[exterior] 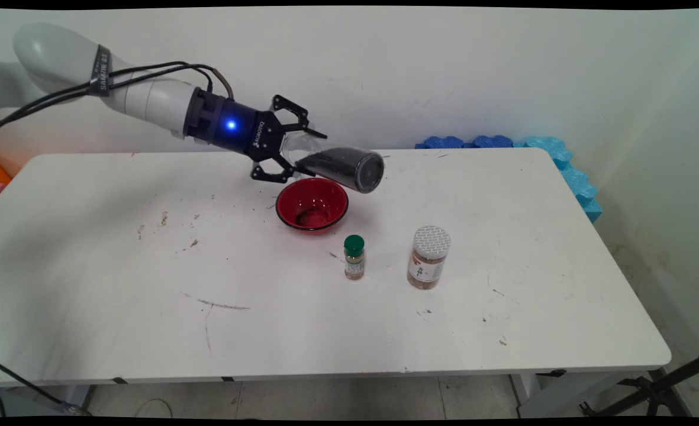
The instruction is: Pour the black seasoning powder in the red bowl
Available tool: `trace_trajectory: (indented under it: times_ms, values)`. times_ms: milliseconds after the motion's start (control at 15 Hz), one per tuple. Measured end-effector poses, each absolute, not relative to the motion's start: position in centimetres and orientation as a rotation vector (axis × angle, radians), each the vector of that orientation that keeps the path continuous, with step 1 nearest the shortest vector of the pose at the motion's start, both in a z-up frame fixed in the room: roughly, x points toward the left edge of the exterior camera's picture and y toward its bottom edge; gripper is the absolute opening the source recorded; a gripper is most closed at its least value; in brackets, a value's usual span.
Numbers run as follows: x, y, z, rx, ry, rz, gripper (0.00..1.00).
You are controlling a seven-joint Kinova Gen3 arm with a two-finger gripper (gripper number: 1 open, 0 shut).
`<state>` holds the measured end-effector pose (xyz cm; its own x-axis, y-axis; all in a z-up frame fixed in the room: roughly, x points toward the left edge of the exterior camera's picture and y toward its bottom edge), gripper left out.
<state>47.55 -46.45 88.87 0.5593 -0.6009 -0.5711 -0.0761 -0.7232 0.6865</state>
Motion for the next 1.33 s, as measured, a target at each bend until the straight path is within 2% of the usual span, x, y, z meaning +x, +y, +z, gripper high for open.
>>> trace_trajectory:
  times_ms: [1333]
  values:
    - [46.8, -46.8, 87.7, 2.185, -0.454, -1.154, 0.0]
